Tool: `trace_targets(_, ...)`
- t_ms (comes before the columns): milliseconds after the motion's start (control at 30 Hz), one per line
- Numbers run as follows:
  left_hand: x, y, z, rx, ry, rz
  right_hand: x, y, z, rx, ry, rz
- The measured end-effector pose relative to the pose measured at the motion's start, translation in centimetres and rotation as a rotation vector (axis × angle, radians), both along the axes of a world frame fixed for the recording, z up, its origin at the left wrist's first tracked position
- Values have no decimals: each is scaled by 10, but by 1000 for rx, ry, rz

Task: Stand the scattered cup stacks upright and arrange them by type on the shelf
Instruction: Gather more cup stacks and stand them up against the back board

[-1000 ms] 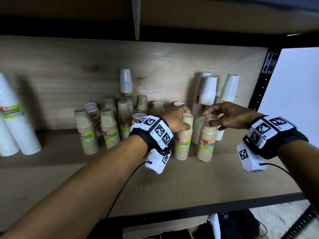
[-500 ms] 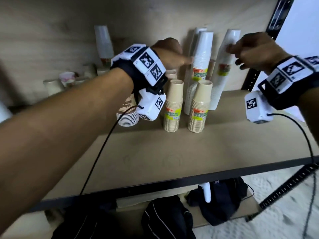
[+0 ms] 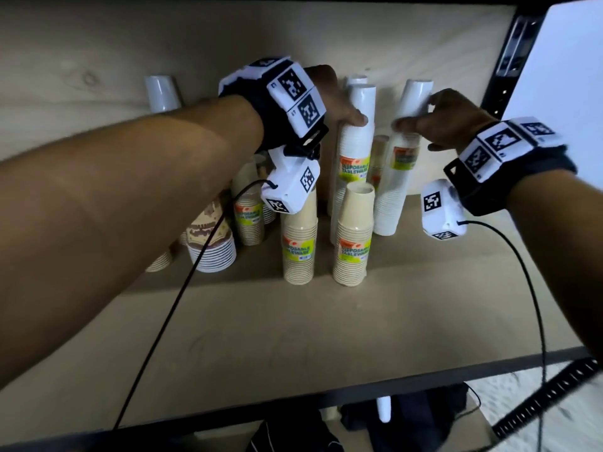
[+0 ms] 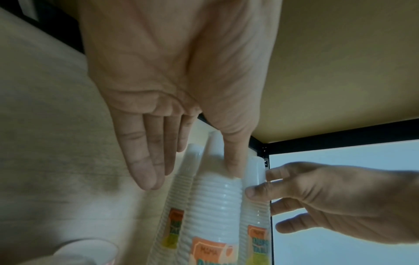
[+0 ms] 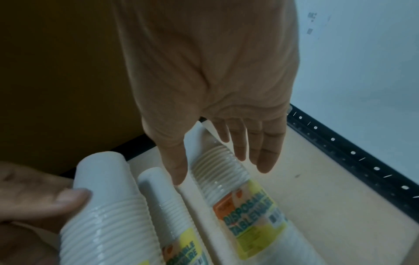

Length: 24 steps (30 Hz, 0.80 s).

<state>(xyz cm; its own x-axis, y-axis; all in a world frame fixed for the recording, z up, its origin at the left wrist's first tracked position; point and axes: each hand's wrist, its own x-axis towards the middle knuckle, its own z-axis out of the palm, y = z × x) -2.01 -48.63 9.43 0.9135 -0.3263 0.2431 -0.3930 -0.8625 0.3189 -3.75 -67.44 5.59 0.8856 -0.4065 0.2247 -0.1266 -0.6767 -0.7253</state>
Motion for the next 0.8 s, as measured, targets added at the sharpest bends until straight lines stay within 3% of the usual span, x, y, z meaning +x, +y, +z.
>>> trace_targets(333,13,-3,-15,-248,292,-148,14,-4,-15,-28,57,154)
trace_targets(700,2,15,13,-482,196,-210,-18,-5,16,60,-67,152)
trace_targets(800,-5,28,26,-557,193,-219,-24,1,33,-4,-101,140)
